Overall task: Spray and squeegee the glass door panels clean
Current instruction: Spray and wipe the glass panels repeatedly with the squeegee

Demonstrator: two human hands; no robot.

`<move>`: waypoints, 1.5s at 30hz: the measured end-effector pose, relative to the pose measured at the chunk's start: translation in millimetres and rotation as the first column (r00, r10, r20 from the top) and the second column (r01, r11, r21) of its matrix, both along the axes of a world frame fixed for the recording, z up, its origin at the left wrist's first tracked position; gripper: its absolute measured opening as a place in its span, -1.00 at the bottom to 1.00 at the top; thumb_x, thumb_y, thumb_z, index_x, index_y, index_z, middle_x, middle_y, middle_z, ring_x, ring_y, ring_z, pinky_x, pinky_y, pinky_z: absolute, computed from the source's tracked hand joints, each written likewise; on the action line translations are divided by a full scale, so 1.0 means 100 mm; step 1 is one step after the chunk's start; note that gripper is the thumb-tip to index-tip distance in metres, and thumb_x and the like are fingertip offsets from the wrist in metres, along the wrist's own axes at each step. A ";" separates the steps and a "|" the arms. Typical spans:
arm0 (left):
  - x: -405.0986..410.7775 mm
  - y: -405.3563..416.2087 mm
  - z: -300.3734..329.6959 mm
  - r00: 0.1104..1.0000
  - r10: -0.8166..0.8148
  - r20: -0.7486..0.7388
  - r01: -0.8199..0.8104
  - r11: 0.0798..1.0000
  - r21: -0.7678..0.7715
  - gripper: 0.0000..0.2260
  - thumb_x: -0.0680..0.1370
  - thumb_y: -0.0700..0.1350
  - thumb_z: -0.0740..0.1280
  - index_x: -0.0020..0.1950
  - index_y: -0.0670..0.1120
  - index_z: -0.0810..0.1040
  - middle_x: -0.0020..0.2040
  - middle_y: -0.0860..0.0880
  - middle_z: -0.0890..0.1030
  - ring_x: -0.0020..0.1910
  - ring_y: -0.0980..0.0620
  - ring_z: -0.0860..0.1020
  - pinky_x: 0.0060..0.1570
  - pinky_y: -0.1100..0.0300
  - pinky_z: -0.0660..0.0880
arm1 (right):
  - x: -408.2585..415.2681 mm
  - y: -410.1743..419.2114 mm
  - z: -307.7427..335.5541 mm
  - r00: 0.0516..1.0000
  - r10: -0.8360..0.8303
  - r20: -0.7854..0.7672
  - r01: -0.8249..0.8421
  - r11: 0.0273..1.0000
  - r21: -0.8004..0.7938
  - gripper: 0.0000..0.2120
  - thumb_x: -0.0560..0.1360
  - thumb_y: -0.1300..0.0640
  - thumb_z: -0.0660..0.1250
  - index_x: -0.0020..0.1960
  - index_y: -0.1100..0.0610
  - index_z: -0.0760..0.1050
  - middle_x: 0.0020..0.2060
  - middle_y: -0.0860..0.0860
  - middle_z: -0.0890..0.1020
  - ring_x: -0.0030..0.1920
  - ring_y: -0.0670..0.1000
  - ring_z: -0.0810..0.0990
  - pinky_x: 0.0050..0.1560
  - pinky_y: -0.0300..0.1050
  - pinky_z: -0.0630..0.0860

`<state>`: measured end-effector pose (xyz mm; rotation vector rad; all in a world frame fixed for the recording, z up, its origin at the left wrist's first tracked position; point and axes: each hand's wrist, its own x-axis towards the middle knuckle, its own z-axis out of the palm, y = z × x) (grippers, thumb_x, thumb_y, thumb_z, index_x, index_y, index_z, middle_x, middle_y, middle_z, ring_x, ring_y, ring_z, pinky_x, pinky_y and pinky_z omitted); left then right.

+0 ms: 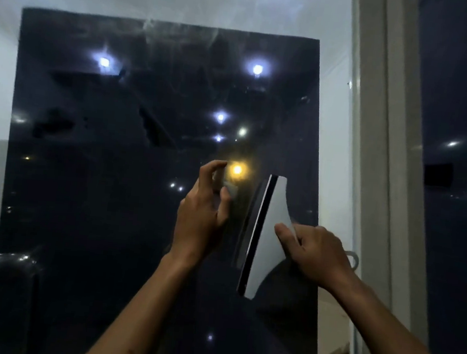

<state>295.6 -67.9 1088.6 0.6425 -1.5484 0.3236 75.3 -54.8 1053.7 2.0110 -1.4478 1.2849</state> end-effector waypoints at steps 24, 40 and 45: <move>0.57 -0.33 1.95 0.987 0.157 -0.033 -0.160 0.962 -0.219 -0.68 0.62 -0.14 0.17 0.36 0.03 0.26 -0.17 -0.06 0.56 -0.27 -0.11 0.55 -0.17 -0.13 0.56 | 0.54 -0.22 2.04 0.966 -0.053 -0.252 0.000 0.979 -0.206 -0.35 0.55 -0.40 -0.05 -0.42 0.06 0.36 -0.39 -0.01 0.52 -0.25 0.09 0.56 -0.23 -0.03 0.40; 1.03 -0.37 2.19 0.983 0.164 -0.082 -0.181 0.944 -0.277 -0.67 0.63 -0.17 0.15 0.40 -0.07 0.28 -0.12 -0.11 0.55 -0.29 0.00 0.45 -0.21 0.09 0.32 | 1.09 -0.21 2.53 0.944 -0.049 -0.326 -0.032 0.970 -0.240 -0.36 0.58 -0.37 -0.05 -0.41 0.05 0.40 -0.38 -0.01 0.52 -0.23 0.08 0.52 -0.14 -0.03 0.41; 1.09 -0.34 2.17 0.987 0.153 -0.046 -0.160 0.939 -0.305 -0.63 0.60 -0.18 0.16 0.42 -0.05 0.28 -0.28 0.02 0.41 -0.36 0.08 0.42 -0.28 0.09 0.34 | 1.56 -0.27 2.66 0.884 -0.156 -0.440 0.031 0.960 -0.277 -0.41 0.61 -0.35 -0.10 -0.29 0.02 0.42 -0.18 0.04 0.54 -0.05 0.12 0.55 -0.10 -0.01 0.39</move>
